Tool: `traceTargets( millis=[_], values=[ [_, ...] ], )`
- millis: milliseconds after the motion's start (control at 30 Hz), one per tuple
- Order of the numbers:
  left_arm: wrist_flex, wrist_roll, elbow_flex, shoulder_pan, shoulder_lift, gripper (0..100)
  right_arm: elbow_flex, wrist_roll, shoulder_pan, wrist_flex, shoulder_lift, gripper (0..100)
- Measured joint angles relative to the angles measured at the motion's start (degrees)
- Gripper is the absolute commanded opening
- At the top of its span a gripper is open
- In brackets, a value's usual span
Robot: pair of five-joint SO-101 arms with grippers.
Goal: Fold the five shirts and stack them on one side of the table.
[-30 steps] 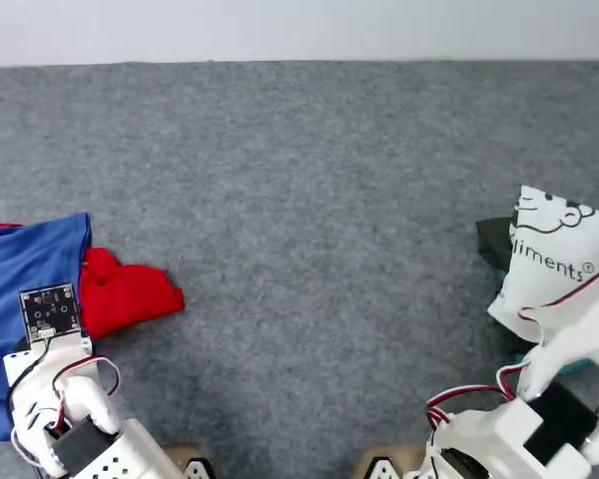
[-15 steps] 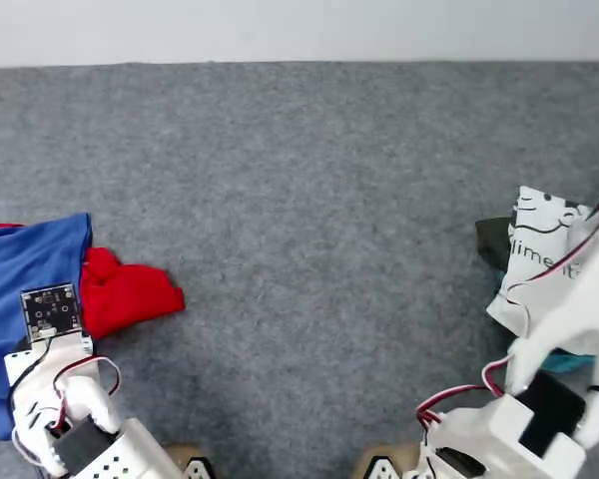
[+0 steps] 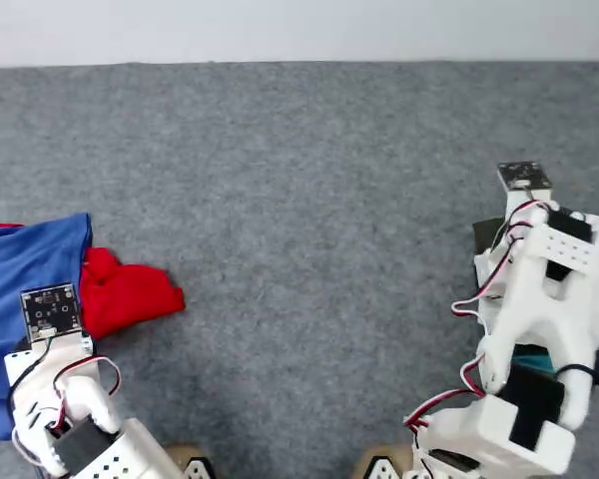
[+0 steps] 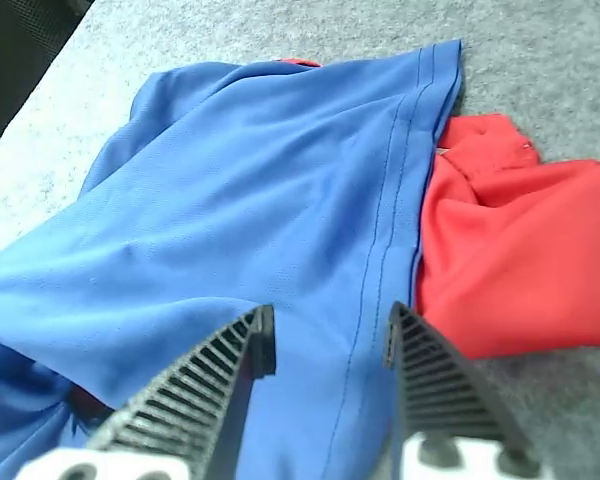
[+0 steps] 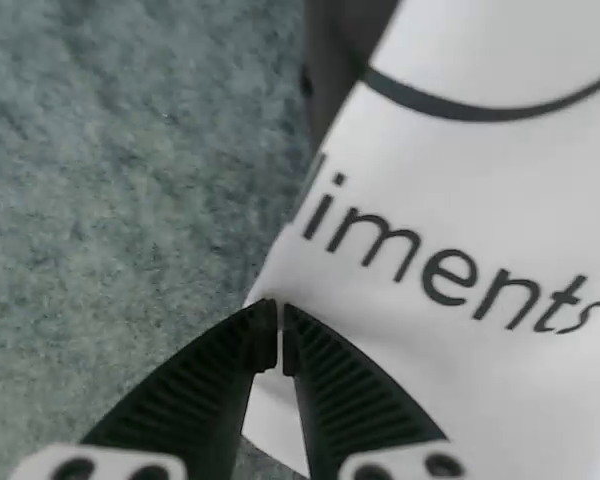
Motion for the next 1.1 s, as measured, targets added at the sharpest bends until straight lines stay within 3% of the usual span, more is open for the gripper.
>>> traceTargets(
  millis=[233,700,1100],
  values=[
    [0.0,0.0,0.0,0.0,0.0,19,-12.3,0.1,5.9,10.8,-4.0,0.9],
    [0.0,-0.2,0.0,0.0,0.0,19,-15.3,13.2,28.2,8.1,6.9,1.0],
    [0.0,-0.2,0.0,0.0,0.0,19,-20.8,13.3,22.7,16.4,-2.4,1.0]
  ],
)
